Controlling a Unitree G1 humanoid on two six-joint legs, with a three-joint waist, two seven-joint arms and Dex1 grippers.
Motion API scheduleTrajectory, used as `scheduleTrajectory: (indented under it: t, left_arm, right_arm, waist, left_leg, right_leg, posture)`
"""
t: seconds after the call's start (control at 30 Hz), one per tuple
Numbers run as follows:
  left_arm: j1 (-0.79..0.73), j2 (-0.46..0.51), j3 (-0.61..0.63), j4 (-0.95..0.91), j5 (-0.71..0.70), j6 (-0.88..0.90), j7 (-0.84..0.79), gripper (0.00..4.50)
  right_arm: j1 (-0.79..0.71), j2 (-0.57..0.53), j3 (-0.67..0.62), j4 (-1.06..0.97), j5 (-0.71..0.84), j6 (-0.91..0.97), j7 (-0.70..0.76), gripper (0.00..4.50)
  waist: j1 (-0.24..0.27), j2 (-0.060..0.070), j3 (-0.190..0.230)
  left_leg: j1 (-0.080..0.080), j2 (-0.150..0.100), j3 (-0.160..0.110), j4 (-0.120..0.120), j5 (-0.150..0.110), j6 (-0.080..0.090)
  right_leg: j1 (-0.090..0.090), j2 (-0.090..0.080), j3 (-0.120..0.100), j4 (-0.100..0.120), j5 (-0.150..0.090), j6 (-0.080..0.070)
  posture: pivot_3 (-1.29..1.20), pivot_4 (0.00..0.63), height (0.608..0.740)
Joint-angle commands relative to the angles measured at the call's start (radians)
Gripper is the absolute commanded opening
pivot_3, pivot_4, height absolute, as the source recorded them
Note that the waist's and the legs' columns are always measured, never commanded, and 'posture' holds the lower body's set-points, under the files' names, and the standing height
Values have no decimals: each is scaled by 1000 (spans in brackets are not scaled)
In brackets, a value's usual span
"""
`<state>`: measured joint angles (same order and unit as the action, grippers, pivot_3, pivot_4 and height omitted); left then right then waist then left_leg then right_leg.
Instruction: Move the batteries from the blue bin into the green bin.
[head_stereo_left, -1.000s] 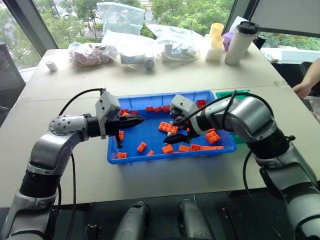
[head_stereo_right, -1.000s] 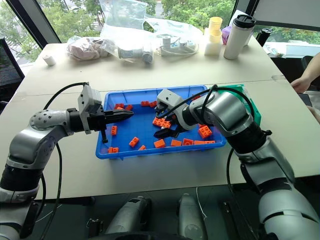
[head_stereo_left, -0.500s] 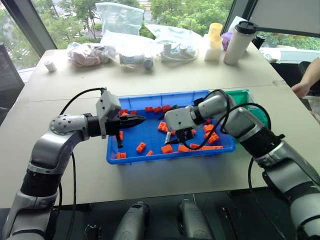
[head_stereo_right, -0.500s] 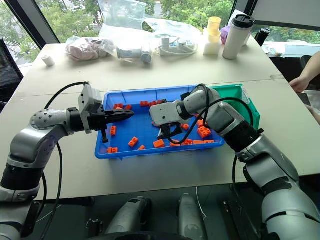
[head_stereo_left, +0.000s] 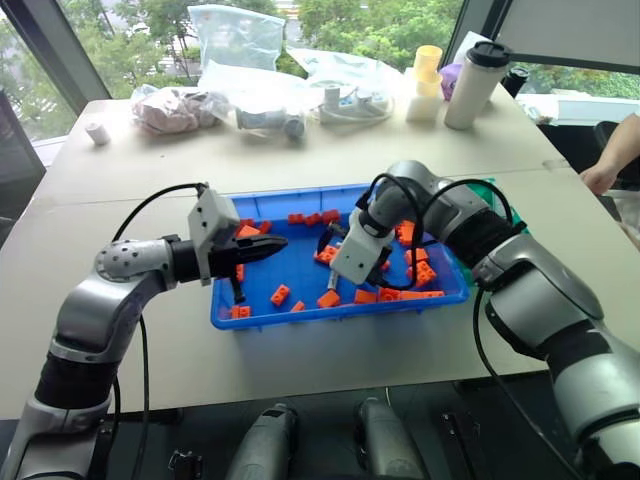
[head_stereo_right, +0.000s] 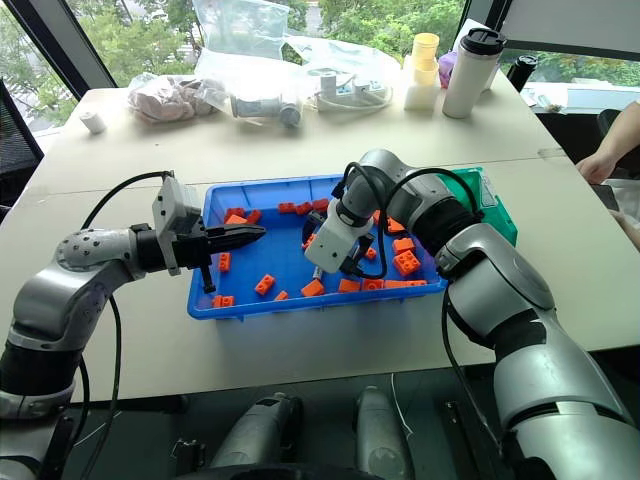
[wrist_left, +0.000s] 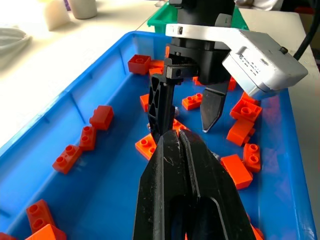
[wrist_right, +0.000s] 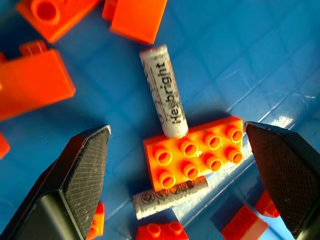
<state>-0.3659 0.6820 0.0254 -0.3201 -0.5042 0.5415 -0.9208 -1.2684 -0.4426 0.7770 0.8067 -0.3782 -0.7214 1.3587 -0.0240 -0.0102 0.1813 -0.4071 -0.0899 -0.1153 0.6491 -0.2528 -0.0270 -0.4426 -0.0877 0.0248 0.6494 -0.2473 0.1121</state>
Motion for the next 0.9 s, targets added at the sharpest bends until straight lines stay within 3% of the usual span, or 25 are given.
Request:
scheduleTrajectory:
  t: [0.03,0.1,0.2,0.43,0.57,0.67,0.8,0.9]
  left_arm:
    - [5,4,36,-46,-19,1,19,0]
    - [12,4,38,-52,-22,1,26,0]
    - [22,7,43,-61,-26,2,37,0]
    - [37,8,45,-75,-30,3,54,0]
    - [31,7,42,-73,-31,5,58,0]
    - [14,6,35,-63,-31,6,56,0]
    - [5,3,28,-50,-31,0,46,0]
    - [-8,-4,13,-31,-22,-12,36,0]
  right_arm:
    - [-38,37,-1,44,-23,-70,10,4429]
    - [-46,59,0,65,-32,-91,19,4429]
    - [-50,84,0,86,-40,-111,38,3632]
    - [-40,130,4,98,-63,-132,62,223]
    - [-30,124,-20,73,-51,-108,64,1]
    - [-24,-2,-132,-80,25,-40,56,1]
    - [89,-192,-357,-448,279,390,153,1]
    - [188,-317,-500,-645,334,651,110,1]
  waist:
    - [1,0,0]
    - [1,0,0]
    - [0,0,0]
    - [0,0,0]
    - [0,0,0]
    - [9,1,1]
    - [17,1,1]
    - [14,1,1]
  left_leg:
    - [0,0,0,0,0,0]
    - [0,0,0,0,0,0]
    - [1,0,0,0,0,0]
    - [1,0,0,0,0,0]
    - [1,0,0,0,0,-1]
    - [0,0,-1,0,0,-1]
    - [-1,-1,-2,1,0,-1]
    - [-1,-1,-2,0,0,0]
  right_leg:
    - [0,0,0,0,0,0]
    - [0,0,0,0,0,0]
    - [0,0,0,0,0,0]
    - [0,0,0,1,0,0]
    - [0,0,0,1,0,0]
    - [0,0,0,1,0,0]
    - [0,-1,0,0,0,0]
    - [1,-1,0,0,0,0]
  posture:
    - [0,150,740]
    - [0,150,740]
    - [0,150,740]
    - [0,150,740]
    - [0,150,740]
    - [0,150,740]
    - [0,150,740]
    - [0,150,740]
